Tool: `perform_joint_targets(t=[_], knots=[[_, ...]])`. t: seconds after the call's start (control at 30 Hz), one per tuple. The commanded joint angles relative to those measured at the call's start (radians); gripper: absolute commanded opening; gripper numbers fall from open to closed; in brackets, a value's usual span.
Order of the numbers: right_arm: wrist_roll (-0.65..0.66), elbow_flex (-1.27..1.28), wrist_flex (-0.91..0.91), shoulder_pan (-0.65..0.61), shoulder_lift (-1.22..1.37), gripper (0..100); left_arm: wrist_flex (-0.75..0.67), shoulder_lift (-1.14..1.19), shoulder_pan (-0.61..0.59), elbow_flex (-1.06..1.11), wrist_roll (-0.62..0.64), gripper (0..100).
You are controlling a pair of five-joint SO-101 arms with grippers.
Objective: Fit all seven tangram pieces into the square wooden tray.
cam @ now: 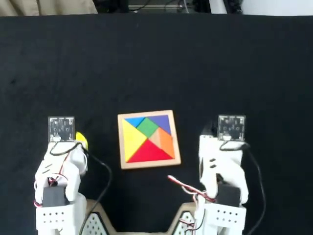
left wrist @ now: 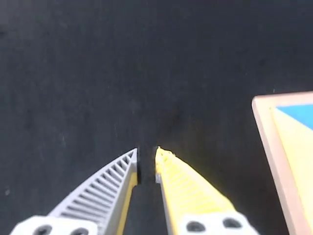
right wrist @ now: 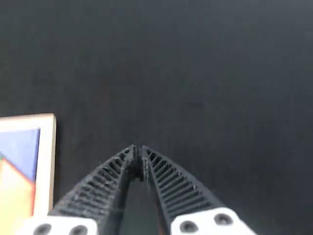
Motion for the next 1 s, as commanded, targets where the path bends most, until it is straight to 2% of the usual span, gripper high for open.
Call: perform_joint_targets(t=[0.0,0.1,0.27,0.53,0.6,0.97], knots=[[-0.003,-0.001,0.14,-0.054,-0.05,1.2,0.068,-0.005,0.012,0.021,0.002,8],[-0.003,-0.001,0.227,-0.106,-0.056,1.2,0.14,-0.005,0.012,0.021,0.0,7],[-0.009,-0.001,0.236,-0.081,-0.051,1.2,0.245,-0.005,0.012,0.021,-0.002,8],[-0.009,-0.001,0.39,-0.083,-0.056,1.2,0.252,0.0,0.012,0.021,-0.003,7],[-0.009,-0.001,0.39,-0.083,-0.053,1.1,0.298,-0.005,0.012,0.021,-0.003,7],[-0.011,-0.001,0.39,-0.081,-0.054,1.1,0.29,0.0,0.008,0.021,0.0,7]])
